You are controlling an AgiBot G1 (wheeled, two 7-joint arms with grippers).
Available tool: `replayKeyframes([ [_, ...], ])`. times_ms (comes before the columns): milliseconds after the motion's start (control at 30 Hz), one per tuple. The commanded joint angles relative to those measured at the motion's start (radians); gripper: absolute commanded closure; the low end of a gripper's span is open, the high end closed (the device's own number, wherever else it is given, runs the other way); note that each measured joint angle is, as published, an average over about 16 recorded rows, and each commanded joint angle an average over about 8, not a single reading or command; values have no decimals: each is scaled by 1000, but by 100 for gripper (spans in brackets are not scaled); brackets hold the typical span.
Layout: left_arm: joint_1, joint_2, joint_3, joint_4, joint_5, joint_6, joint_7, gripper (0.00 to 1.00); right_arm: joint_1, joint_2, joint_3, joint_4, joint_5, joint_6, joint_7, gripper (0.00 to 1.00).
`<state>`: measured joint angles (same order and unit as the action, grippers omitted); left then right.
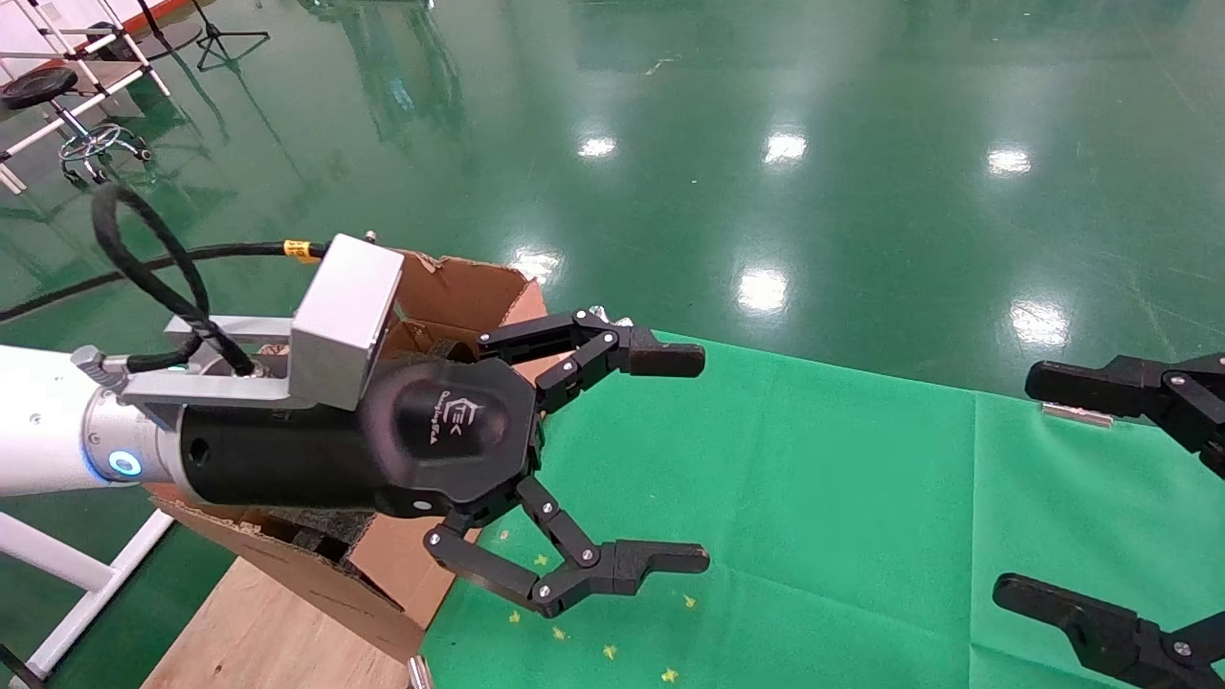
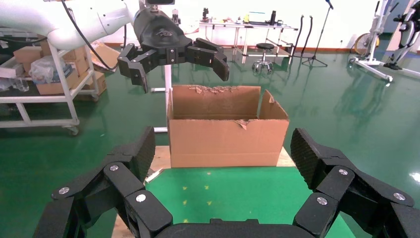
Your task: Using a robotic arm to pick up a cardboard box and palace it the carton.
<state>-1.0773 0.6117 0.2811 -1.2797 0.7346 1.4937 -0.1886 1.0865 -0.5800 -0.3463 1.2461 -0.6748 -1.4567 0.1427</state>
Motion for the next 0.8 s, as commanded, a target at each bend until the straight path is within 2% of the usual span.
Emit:
replayKeyframes([
  [33,0,0,0,0,0,0,0,0,0,0,0,0,0,0,0,0],
  [800,-1,0,0,1,1,0,0,0,0,0,0,0,0,0,0,0],
])
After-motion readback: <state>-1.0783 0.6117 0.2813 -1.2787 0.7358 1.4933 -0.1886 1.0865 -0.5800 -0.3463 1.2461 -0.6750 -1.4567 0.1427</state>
